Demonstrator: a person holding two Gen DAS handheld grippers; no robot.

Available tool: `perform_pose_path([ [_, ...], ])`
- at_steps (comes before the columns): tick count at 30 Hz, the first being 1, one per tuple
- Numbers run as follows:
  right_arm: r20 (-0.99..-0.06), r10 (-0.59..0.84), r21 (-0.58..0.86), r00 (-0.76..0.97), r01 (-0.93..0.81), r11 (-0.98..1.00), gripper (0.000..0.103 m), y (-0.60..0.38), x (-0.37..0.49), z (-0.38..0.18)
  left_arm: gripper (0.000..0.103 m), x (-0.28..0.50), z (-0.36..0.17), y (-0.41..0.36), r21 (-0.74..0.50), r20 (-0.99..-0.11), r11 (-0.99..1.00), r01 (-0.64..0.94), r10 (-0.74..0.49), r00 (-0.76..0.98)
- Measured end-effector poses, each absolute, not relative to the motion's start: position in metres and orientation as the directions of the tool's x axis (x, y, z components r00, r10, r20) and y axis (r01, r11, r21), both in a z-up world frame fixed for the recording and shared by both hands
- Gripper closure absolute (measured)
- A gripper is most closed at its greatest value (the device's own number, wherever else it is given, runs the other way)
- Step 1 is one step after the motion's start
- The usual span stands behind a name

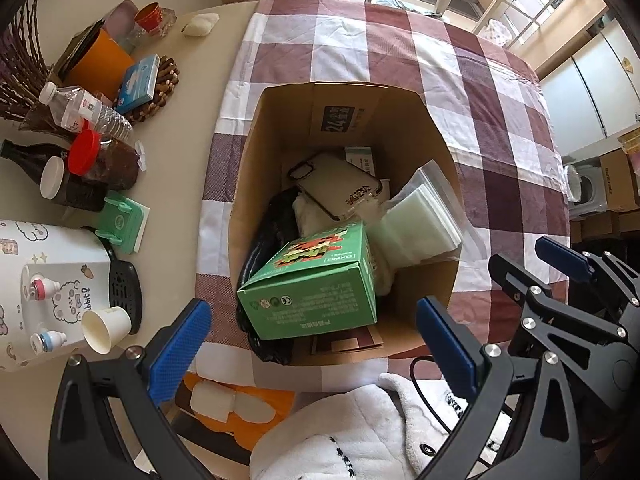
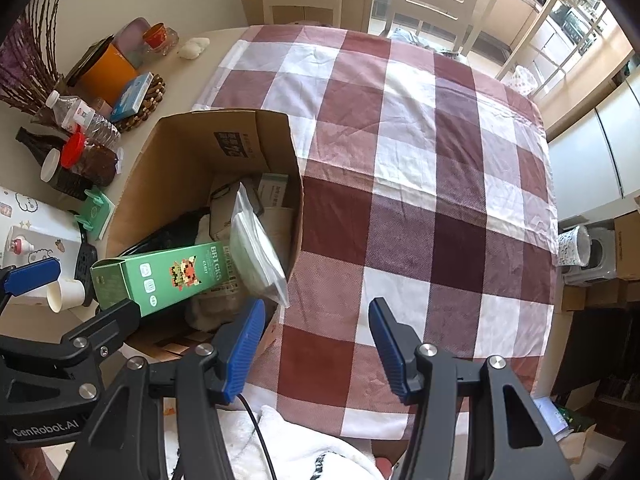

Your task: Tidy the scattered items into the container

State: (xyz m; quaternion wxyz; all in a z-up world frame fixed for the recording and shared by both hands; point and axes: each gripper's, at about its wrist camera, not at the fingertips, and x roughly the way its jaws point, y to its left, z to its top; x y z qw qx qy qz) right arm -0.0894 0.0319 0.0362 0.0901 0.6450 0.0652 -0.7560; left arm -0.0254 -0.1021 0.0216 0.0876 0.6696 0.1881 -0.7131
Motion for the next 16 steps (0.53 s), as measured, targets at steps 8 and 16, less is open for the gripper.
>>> perform_pose_path([
  [8,-0.987,-0.067,0.036,-0.144,0.212,-0.977,0.047,0.0334,-0.0910,0.0344,0.000,-0.0243,0.0211,-0.1035,-0.145,-0.989,-0.900,0.410,0.121,-0.083],
  [16,-0.987,-0.071,0.040,-0.142,0.209,-0.977,0.047,0.0347,-0.0912,0.0351,0.000,-0.0234,0.0219,-0.1032,-0.140,-0.990,-0.899,0.415,0.117,-0.082],
])
